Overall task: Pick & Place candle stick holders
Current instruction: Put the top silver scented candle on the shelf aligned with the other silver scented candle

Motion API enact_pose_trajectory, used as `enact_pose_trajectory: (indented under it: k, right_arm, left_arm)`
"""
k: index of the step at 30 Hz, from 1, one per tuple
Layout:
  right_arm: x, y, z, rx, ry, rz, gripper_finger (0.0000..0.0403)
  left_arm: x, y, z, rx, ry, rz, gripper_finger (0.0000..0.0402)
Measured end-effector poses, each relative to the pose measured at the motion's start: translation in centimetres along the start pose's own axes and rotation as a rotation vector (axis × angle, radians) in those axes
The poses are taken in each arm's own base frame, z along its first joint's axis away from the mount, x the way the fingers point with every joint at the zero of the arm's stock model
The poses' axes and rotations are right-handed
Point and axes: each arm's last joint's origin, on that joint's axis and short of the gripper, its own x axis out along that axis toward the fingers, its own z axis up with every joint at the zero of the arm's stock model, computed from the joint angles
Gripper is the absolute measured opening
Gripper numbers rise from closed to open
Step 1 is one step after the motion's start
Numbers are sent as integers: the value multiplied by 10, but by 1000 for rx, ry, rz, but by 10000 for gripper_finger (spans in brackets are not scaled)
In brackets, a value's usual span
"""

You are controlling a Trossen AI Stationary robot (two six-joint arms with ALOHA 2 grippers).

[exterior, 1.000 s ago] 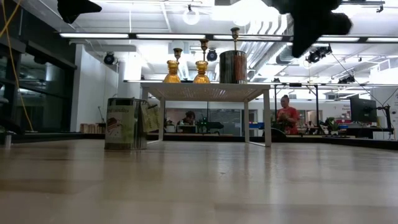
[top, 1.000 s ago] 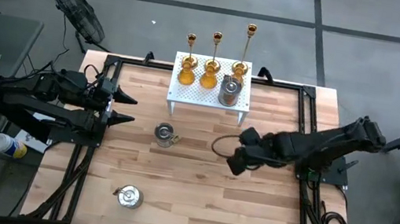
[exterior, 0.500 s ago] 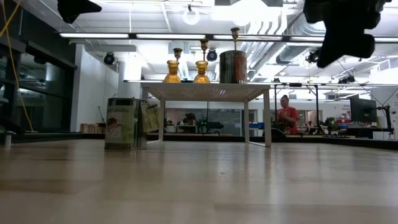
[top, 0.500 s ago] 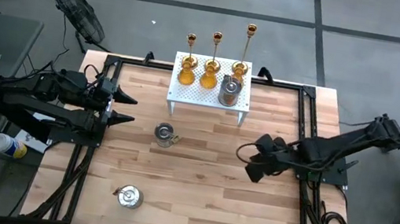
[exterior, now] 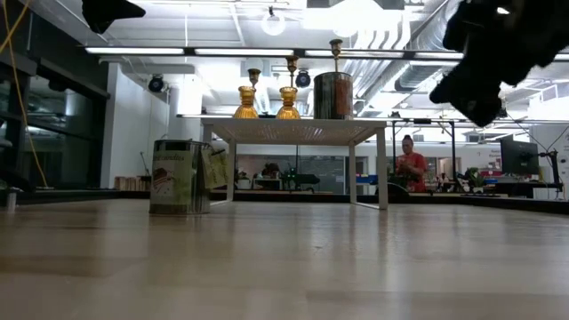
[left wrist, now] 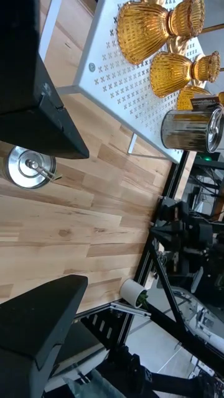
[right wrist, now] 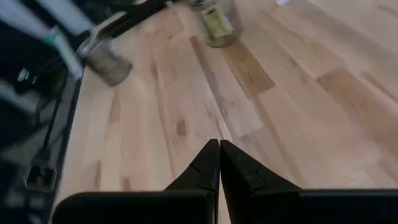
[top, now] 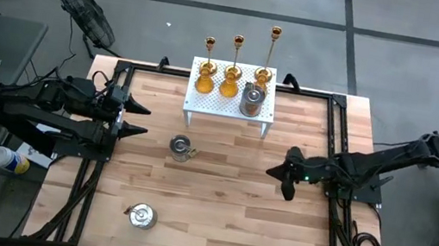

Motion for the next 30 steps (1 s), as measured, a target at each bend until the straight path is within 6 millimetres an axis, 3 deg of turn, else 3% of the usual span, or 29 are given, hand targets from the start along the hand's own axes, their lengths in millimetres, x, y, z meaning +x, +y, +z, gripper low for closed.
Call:
enact_pose_trajectory:
  k: [5,12,19,30]
  right_arm:
    - [-6,-17,-13,-194,-6,30,4]
    - [-14,-40,-20,-216,-85,-9,4]
    - [-24,-48,-28,-369,-168,28,4]
    - [-35,-54,-44,-530,-300,256,4]
  left_arm:
    - [0,0,0,0,0,0,314]
    - [0,0,0,0,0,0,314]
    - [0,0,0,0,0,0,314]
    - [0,0,0,0,0,0,314]
